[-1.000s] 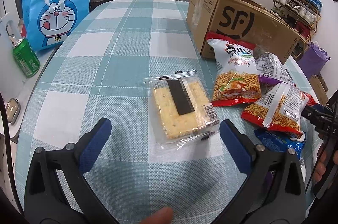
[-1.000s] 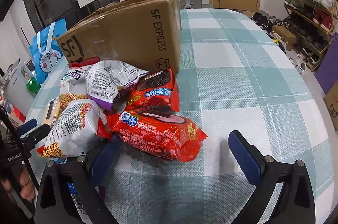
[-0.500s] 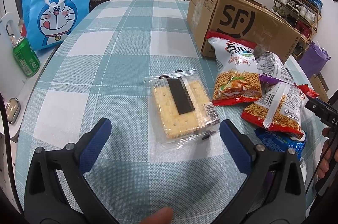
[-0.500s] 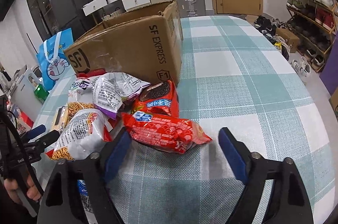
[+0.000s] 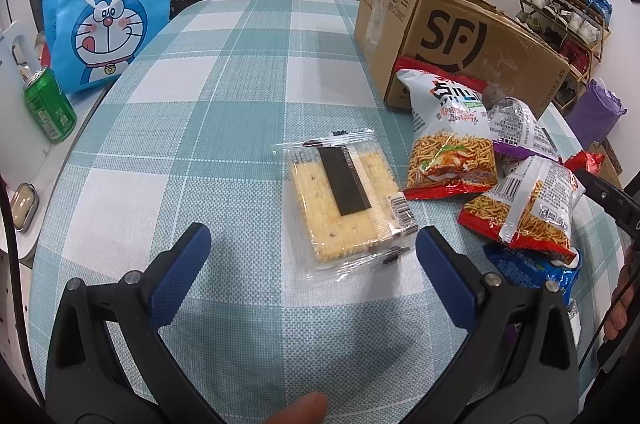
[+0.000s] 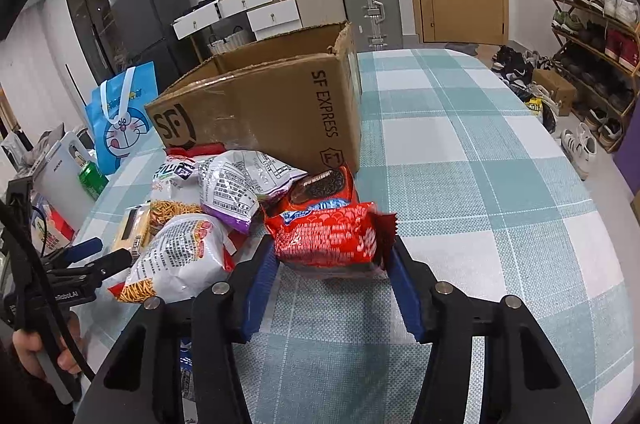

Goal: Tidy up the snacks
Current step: 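Grasp the cracker packet with left gripper while right gripper holds the red packet, then carry the cracker packet over the box while right gripper carries the red packet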

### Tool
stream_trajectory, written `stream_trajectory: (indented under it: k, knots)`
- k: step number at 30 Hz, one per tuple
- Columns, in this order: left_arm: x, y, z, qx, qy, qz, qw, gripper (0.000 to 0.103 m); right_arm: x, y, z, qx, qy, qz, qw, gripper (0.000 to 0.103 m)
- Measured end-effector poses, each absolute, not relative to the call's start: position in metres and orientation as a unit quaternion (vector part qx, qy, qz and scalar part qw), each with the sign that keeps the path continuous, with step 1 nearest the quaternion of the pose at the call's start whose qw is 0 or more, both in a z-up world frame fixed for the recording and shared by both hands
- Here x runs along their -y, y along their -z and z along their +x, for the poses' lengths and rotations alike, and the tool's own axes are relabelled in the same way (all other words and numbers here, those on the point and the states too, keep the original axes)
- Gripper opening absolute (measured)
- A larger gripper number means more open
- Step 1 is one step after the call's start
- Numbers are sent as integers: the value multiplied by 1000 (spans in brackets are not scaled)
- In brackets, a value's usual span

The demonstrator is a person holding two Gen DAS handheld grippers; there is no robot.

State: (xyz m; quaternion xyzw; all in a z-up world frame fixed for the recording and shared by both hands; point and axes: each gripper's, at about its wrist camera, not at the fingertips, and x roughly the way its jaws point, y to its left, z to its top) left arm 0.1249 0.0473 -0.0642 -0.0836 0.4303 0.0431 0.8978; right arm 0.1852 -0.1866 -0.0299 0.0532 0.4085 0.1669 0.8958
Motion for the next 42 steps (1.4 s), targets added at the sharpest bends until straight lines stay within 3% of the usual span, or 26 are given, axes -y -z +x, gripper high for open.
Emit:
stream_trajectory:
  k: [29,32,34,36,42]
  knots:
    - [-39,67,158,-453,-59,-72,886,101,200,-6,166,-344,-206,89,912,53]
    - [-35,67,156,-451,-52,-53,890,87,203,-7,166,-344,-205,92,912,53]
    - [-30,65,153,-448,-43,-34,892,69,204,-7,166,-343,-204,94,912,53]
    - [-26,64,150,-441,-30,-27,897,58,204,-7,166,-342,-204,94,912,53]
    - [-23,60,144,-431,-19,-25,902,55,202,-8,165,-341,-209,91,912,52]
